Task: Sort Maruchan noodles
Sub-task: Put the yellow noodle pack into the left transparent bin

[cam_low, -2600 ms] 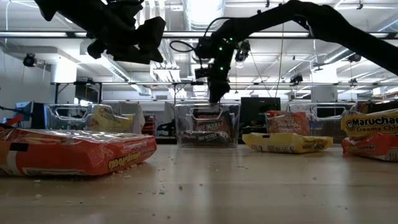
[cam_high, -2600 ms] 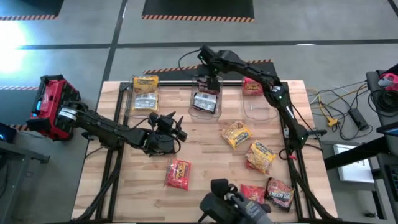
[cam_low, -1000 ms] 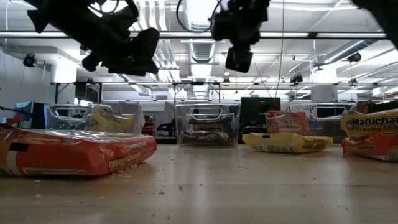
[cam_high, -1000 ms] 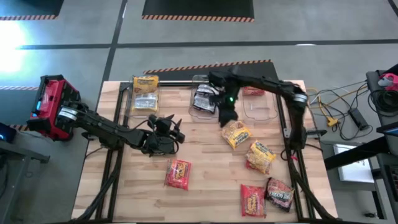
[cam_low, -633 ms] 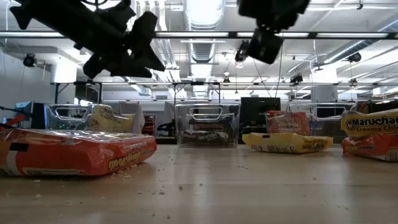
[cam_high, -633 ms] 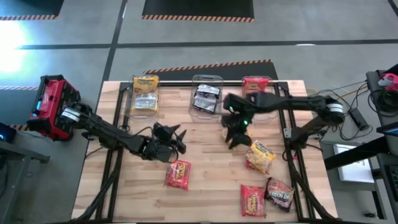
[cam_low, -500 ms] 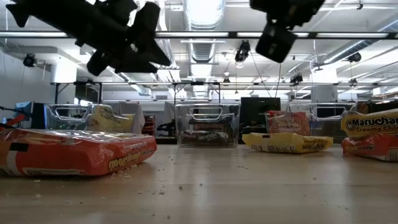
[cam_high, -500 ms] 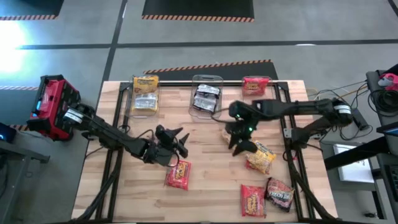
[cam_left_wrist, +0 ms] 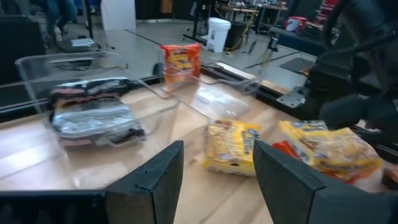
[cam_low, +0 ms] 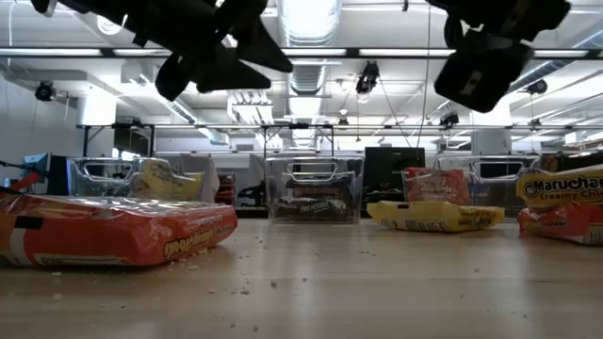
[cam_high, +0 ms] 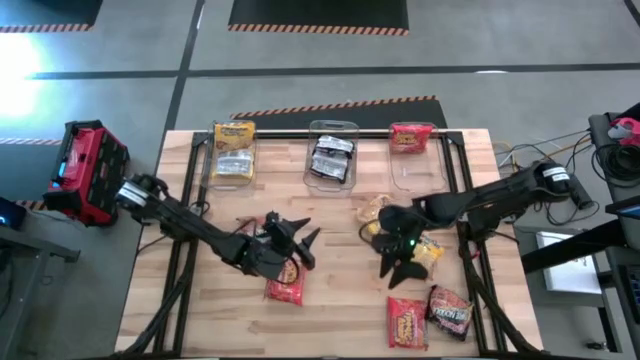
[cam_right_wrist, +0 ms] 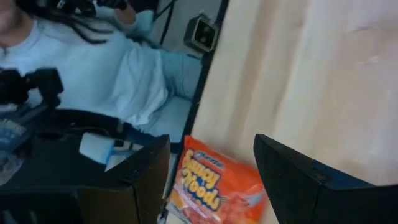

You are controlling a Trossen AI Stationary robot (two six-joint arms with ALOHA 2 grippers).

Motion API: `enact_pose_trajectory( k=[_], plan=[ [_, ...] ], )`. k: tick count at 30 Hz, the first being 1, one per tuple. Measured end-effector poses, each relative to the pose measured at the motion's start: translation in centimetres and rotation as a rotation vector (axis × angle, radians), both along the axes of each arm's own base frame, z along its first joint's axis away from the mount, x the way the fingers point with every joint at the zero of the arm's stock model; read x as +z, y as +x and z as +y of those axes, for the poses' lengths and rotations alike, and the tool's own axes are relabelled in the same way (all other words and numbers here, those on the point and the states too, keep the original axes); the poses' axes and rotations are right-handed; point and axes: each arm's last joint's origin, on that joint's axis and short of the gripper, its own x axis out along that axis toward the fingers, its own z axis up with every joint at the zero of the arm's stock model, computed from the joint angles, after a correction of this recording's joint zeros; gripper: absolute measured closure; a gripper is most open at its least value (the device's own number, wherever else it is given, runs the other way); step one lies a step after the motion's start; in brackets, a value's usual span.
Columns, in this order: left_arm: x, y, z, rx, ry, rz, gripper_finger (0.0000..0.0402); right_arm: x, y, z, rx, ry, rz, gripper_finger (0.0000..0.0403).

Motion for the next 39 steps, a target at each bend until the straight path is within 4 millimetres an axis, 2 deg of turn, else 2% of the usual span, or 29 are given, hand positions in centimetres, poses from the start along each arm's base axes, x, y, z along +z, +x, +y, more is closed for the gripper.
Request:
enact_pose_trajectory(
  k=[3,7,11,15,21,26,31,35,39],
  plan=[
    [0.1,1.1,-0.7,-0.027,0.004,0.009,0.0225,-0.6,0.5,0.9,0.009,-0.010,0.016,0.0181],
    [-0.2,2.7,-1.6,-0.069,-0.001,0.025,0.0225,-0.7,0.4,0.9,-0.111,0.010,0.270,0.0181],
    [-0.5,4.4,-2.5,-0.094,0.004,0.034,0.0225,-0.8,-1.1,0.9,-0.200,-0.115,0.455,0.0181],
    [-0.6,5.2,-3.5,-0.155,-0.055,0.010,0.0225,-1.0,-3.0,1.4,-0.234,-0.208,0.584,0.0182],
    [-2.1,5.3,-4.1,-0.216,-0.153,0.006,0.0225,-1.1,-3.8,3.9,-0.279,-0.253,0.585,0.0182],
    [-4.4,7.8,-2.5,-0.290,-0.226,-0.065,0.0225,-0.7,-3.9,5.1,-0.503,-0.274,0.596,0.0182],
    [-5.6,10.9,0.1,-0.468,-0.294,-0.174,0.0225,0.1,-5.9,5.4,-0.676,-0.290,0.668,0.0182],
    [-6.7,12.5,1.6,-0.529,-0.358,-0.167,0.0225,0.8,-7.9,5.8,-0.816,-0.281,0.698,0.0182],
    [-6.9,13.5,2.7,-0.587,-0.394,-0.169,0.0225,0.9,-9.4,6.2,-0.933,-0.241,0.693,0.0182]
  ],
)
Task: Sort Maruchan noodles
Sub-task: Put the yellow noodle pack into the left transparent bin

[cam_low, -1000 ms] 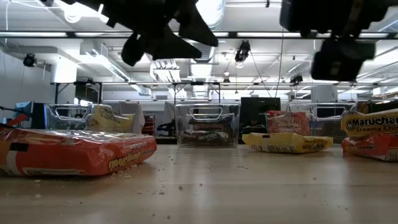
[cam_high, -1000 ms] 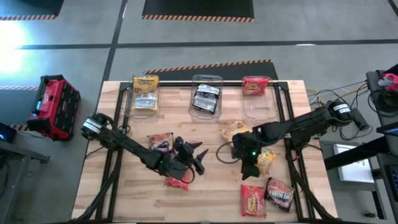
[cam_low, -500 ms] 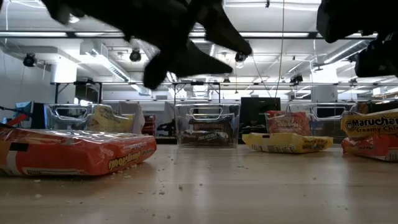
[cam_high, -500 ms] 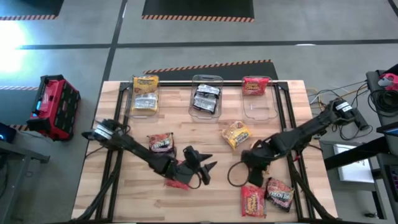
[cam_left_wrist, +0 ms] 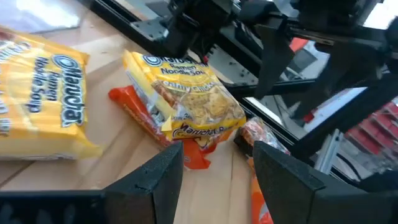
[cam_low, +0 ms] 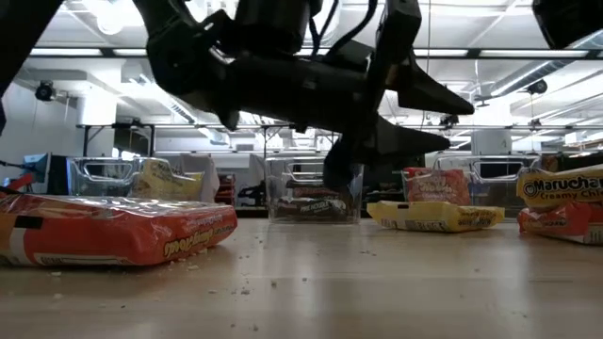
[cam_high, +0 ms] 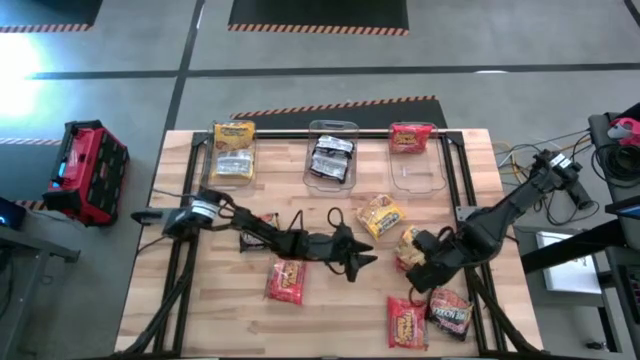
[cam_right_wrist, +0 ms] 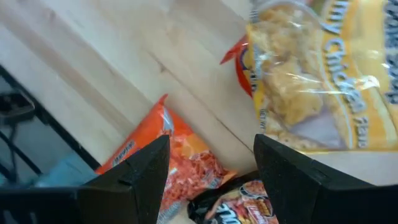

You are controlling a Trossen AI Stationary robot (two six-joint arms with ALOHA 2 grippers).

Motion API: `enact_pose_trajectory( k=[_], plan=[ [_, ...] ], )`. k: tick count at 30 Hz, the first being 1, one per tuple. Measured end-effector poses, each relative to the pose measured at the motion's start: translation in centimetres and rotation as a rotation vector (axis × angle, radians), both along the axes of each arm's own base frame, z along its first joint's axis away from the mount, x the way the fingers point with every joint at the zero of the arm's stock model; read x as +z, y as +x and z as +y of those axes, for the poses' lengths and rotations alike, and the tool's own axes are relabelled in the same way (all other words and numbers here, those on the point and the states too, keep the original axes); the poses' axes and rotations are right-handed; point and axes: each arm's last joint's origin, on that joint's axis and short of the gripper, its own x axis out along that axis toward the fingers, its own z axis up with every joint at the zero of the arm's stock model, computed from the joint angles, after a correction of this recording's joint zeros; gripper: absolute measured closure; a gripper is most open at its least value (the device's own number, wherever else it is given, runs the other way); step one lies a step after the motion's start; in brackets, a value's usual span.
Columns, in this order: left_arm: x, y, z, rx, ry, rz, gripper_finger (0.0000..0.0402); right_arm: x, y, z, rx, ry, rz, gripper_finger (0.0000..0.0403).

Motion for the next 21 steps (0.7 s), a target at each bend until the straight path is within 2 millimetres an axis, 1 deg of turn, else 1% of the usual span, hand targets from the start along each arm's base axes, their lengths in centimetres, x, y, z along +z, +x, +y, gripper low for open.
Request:
enact_pose_trajectory(
  k=[3,7,10,13,17,21],
  plan=[
    [0.1,0.5,0.6,-0.014,0.001,0.009,0.0225,-0.5,-1.0,0.1,-0.074,0.003,0.011,0.0182],
    [0.3,1.3,1.6,0.001,0.037,0.066,0.0225,-1.8,-2.1,0.0,-0.164,0.004,0.074,0.0182],
    [1.0,1.9,2.2,0.007,0.086,0.073,0.0225,-2.6,-2.7,-0.2,-0.212,0.007,0.099,0.0182],
    [1.5,2.5,2.7,0.007,0.128,0.087,0.0225,-3.0,-3.2,-0.4,-0.246,0.020,0.111,0.0182],
    [1.1,3.1,3.9,0.002,0.135,0.105,0.0225,-3.4,-4.0,-0.6,-0.294,0.038,0.125,0.0182],
    [0.3,4.5,5.0,-0.045,0.112,0.100,0.0225,-3.8,-4.6,-0.8,-0.340,0.047,0.129,0.0182]
  ],
)
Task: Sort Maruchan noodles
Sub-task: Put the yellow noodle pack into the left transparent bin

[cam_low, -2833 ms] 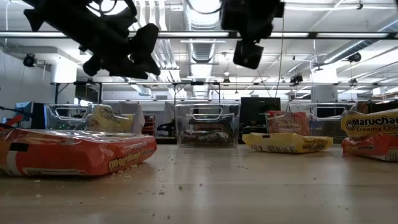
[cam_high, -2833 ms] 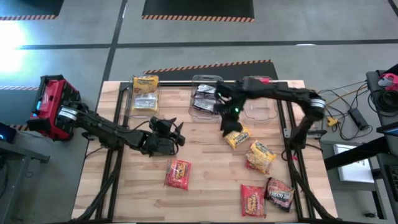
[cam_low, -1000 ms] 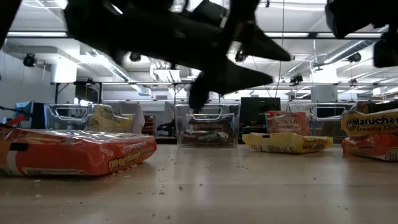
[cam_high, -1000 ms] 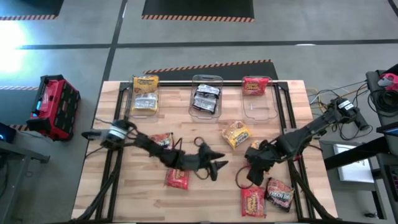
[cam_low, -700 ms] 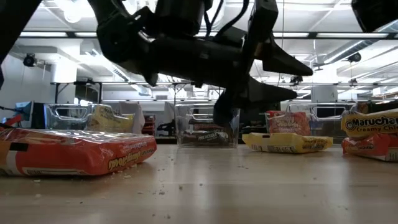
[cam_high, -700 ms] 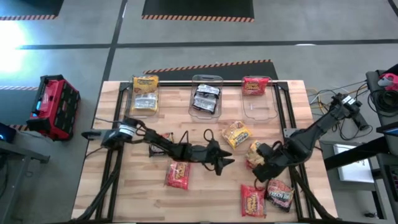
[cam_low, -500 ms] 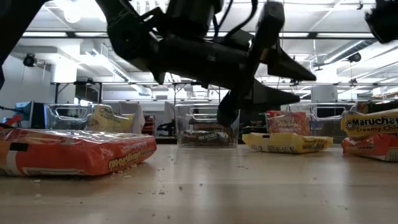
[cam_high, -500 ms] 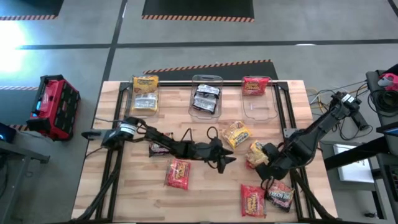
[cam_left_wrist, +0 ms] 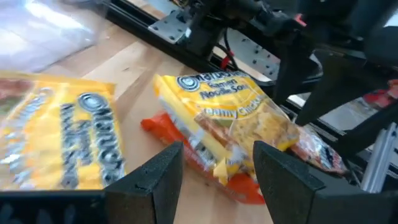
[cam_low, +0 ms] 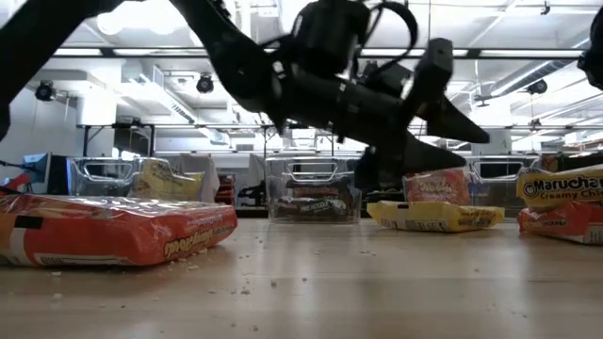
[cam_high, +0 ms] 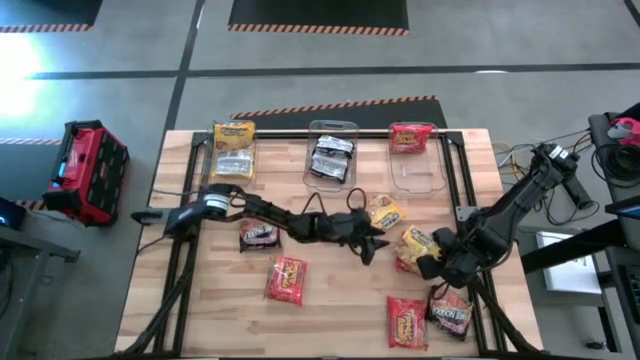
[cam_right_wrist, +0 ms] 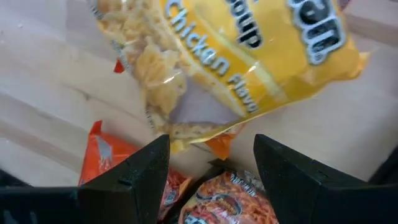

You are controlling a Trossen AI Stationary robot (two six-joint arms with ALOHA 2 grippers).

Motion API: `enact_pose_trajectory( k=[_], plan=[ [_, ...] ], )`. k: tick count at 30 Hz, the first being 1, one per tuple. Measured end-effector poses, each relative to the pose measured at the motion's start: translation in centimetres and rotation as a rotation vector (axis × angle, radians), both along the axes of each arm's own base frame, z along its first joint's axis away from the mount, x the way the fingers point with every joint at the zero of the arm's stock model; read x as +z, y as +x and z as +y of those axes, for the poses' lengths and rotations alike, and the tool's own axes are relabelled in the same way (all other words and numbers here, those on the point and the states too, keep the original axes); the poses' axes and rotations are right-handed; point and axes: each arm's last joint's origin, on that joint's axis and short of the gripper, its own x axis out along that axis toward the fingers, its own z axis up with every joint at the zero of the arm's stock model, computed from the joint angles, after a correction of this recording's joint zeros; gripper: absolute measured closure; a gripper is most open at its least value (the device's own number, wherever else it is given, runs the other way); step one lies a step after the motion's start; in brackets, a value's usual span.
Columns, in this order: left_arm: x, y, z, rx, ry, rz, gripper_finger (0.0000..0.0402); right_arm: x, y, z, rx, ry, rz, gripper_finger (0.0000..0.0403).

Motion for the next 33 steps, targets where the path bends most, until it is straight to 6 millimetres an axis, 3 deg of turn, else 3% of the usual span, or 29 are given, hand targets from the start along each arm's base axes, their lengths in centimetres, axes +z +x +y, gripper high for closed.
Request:
enact_pose_trajectory(
  k=[9,22,33],
  plan=[
    [-1.4,3.4,0.6,-0.068,-0.026,0.003,0.0225,-1.7,-0.8,-0.9,-0.059,-0.051,0.018,0.0182],
    [-1.9,3.5,1.5,-0.046,-0.043,0.010,0.0225,-3.7,-1.3,-2.1,-0.017,-0.249,-0.053,0.0182],
    [-1.9,3.5,1.8,-0.030,-0.049,0.010,0.0225,-5.0,-2.0,-2.9,0.025,-0.317,0.002,0.0182]
  ],
)
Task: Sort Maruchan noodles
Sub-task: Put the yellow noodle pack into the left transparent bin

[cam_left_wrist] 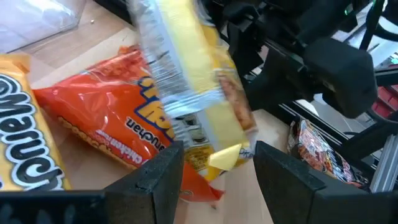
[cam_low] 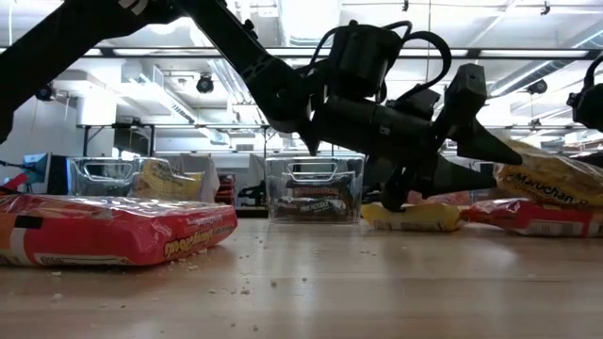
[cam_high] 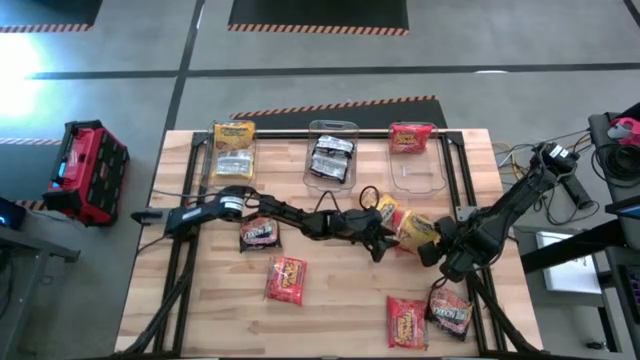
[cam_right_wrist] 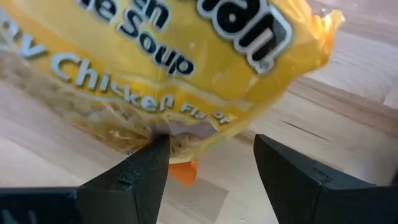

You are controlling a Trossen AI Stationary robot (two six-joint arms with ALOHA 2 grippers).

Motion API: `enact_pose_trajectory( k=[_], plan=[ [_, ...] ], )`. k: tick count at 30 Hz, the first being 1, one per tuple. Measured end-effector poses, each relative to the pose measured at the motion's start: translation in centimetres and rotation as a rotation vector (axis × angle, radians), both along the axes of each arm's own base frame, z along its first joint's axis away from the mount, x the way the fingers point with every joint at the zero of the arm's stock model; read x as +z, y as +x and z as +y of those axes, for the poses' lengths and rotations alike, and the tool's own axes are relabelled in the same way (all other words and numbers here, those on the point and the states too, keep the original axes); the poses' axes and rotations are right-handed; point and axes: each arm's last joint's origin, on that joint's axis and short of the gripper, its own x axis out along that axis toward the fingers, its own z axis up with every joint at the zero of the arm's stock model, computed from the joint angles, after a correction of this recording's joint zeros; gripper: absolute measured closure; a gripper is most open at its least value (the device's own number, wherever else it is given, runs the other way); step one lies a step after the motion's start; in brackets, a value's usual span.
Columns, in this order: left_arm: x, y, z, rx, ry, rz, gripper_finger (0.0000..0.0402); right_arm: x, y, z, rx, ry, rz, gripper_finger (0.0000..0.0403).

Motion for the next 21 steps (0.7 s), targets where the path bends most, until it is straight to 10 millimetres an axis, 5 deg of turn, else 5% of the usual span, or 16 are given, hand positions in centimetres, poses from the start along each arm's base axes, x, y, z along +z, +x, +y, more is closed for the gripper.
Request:
enact_pose_trajectory(
  k=[10,21],
  plan=[
    [0.0,0.0,2.2,0.113,-0.009,-0.001,0.0225,-0.4,0.2,0.2,0.039,-0.035,0.027,0.0182],
    [1.4,0.6,2.3,0.059,0.010,-0.073,0.0225,-1.2,0.3,0.4,0.055,-0.074,0.088,0.0182]
  ],
)
